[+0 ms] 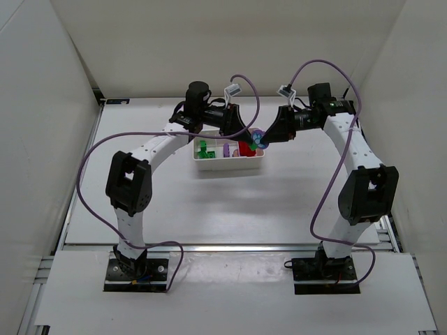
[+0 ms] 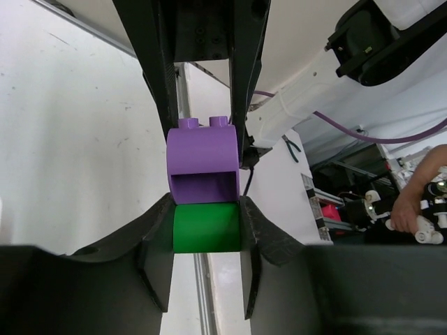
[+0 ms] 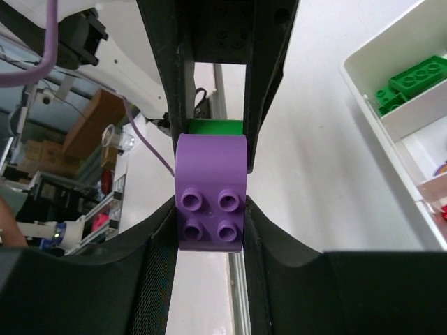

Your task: Sort the legos into containers by color

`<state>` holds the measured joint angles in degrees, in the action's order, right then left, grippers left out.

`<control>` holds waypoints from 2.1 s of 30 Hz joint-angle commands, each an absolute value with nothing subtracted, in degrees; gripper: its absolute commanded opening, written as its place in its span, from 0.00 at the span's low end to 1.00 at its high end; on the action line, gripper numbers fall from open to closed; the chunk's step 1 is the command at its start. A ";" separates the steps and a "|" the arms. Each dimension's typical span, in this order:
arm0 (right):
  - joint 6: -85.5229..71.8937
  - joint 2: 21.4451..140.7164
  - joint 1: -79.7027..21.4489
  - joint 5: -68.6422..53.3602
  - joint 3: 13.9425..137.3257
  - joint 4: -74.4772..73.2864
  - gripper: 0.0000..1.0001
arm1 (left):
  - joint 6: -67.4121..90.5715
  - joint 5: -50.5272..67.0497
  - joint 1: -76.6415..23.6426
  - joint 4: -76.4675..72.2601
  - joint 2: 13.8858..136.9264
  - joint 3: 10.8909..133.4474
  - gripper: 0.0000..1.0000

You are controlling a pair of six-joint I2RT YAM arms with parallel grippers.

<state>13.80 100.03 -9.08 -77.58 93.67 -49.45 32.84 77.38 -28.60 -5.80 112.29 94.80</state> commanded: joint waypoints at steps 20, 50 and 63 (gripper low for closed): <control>11.97 100.11 -0.98 -75.67 101.69 -47.56 0.00 | 7.84 72.87 -24.79 21.87 97.30 77.18 0.18; 12.83 99.76 -1.67 -61.35 98.61 -48.43 0.00 | -0.26 4.48 -22.94 32.61 106.34 90.26 0.55; 13.10 106.59 -10.26 -54.78 105.55 -48.25 0.00 | 3.44 19.58 -20.92 23.63 91.16 85.16 0.99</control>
<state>12.45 103.88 -5.91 -58.02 101.60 -49.23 2.92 13.28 -21.85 27.38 100.25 84.66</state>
